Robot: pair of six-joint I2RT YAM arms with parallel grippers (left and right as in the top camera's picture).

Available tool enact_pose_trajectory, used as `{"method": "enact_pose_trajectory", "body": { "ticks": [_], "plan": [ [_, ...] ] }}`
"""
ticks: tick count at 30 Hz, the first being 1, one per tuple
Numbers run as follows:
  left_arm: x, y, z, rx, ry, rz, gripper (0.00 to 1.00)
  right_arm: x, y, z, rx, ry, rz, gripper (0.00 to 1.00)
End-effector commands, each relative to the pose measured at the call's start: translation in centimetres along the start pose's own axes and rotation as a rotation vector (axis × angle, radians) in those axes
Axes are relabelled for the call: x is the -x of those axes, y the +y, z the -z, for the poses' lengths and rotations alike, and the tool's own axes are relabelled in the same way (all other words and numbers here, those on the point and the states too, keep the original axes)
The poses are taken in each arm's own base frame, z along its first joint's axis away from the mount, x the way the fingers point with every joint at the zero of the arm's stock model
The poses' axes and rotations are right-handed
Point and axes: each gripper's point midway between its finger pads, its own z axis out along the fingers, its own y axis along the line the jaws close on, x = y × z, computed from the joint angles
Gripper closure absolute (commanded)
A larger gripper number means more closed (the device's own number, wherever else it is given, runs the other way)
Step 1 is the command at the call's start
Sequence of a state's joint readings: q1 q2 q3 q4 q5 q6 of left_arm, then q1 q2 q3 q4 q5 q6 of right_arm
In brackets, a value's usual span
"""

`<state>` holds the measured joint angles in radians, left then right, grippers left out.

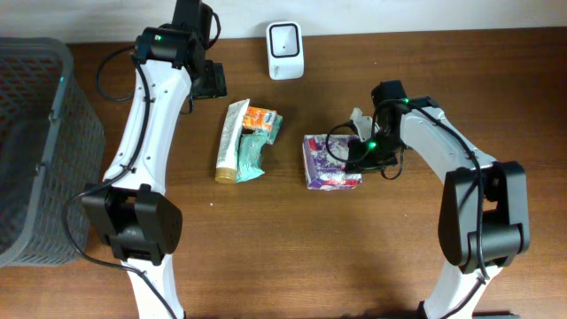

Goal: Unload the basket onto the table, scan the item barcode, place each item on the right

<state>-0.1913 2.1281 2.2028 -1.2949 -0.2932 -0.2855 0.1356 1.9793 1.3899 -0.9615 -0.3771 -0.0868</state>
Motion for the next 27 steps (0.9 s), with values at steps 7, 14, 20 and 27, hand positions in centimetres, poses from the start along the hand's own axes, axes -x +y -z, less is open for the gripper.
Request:
{"method": "enact_pose_trajectory", "body": {
  "ticks": [7,14,20,27],
  "plan": [
    [0.2,0.3,0.5,0.007,-0.014,0.017,0.01,2.8,-3.0,4.8,0.070,-0.139,-0.163,0.07],
    [0.2,0.3,0.5,0.007,-0.014,0.016,0.01,1.1,-0.6,-0.8,0.356,-0.166,-0.145,0.63],
    [0.2,0.3,0.5,0.007,-0.014,0.016,0.01,2.5,2.0,1.9,0.495,-0.208,-0.121,0.96],
    [0.2,0.3,0.5,0.007,-0.014,0.016,0.01,-0.5,-10.5,15.4,-0.865,-0.172,-0.385,0.96]
  ]
}}
